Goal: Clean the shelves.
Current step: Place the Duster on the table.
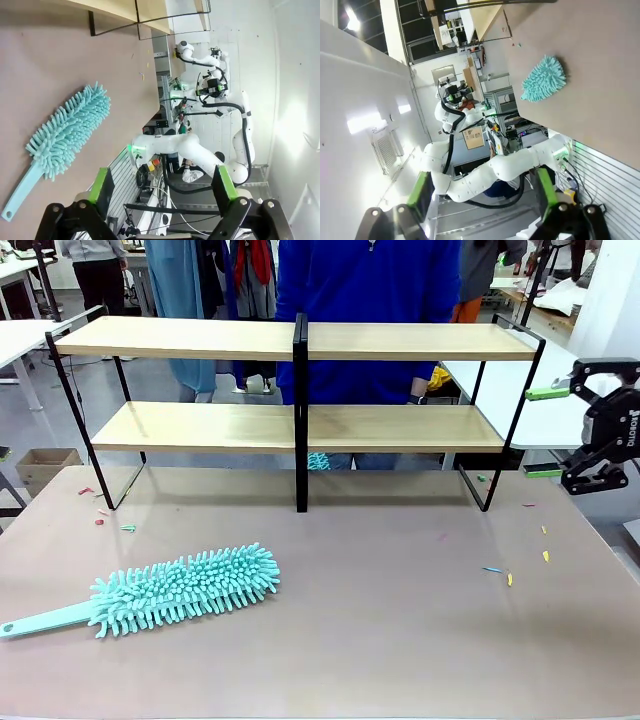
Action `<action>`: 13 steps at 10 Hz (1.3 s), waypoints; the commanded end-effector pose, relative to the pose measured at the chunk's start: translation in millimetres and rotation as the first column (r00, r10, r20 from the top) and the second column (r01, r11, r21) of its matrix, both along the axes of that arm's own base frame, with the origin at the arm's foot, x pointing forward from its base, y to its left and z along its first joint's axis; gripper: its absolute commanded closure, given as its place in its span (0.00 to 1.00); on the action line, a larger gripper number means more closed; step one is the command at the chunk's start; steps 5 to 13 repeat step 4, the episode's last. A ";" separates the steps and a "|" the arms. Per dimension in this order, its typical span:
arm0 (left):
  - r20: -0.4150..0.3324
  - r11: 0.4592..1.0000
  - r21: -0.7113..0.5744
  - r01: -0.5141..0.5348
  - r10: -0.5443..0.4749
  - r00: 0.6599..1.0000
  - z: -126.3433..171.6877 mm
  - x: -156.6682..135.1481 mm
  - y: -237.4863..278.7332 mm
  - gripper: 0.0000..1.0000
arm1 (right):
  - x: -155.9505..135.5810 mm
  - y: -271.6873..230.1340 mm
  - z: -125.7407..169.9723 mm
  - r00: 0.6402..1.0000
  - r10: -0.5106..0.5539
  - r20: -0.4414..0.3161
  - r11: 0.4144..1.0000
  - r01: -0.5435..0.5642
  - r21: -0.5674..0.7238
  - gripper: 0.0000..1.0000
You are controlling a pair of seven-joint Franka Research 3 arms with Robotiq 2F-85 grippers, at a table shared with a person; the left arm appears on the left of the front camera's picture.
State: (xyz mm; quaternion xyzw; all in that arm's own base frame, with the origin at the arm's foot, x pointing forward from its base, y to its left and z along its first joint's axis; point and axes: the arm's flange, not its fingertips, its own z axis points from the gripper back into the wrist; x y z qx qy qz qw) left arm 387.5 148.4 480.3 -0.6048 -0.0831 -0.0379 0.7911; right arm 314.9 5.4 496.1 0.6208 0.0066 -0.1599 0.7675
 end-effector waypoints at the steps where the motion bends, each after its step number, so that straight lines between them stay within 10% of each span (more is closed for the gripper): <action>1: 0.014 1.000 0.011 0.005 -0.006 1.000 -0.6 -0.3 1.4 0.00 | 0.1 -2.0 1.1 1.000 0.003 0.021 1.000 -0.003 -0.001 0.00; 13: 0.014 1.000 0.011 0.005 -0.006 1.000 -0.6 -0.3 1.4 0.00 | 0.1 -2.0 1.1 1.000 0.003 0.021 1.000 -0.003 -0.001 0.00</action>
